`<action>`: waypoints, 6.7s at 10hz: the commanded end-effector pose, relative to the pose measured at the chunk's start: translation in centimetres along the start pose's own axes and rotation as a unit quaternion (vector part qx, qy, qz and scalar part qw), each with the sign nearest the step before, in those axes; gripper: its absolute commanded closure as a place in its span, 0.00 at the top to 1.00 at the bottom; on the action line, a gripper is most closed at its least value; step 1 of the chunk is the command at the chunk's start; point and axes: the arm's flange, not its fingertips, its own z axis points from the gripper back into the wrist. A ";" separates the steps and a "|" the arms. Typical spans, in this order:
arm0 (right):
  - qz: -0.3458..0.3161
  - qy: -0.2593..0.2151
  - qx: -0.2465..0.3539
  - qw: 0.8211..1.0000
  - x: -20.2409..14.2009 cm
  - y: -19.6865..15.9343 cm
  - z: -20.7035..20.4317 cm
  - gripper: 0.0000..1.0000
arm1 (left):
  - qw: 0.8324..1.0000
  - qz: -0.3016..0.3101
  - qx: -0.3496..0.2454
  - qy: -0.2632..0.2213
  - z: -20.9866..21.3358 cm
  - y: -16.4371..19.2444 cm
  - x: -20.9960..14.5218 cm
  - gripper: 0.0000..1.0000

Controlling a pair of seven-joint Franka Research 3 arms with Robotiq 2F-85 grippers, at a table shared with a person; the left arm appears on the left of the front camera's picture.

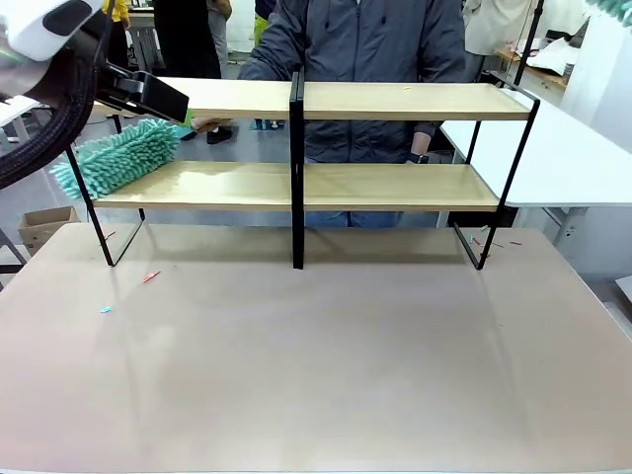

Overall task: Clean the shelves.
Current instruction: Clean another randomly selected level of the Shelf with the Duster.

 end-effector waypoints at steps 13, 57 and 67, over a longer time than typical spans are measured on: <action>0.066 0.119 -0.240 0.961 15.5 2.6 -20.6 0.12 | 1.000 0.000 0.004 -0.003 0.1 0.1 0.0 1.00; 0.091 -0.184 -0.111 0.972 7.9 -7.0 -6.3 0.12 | 1.000 0.000 0.004 -0.003 0.1 0.1 0.0 1.00; -0.136 0.122 -0.283 0.942 18.8 0.5 -20.0 0.12 | 1.000 0.000 0.004 -0.003 0.1 0.1 0.0 1.00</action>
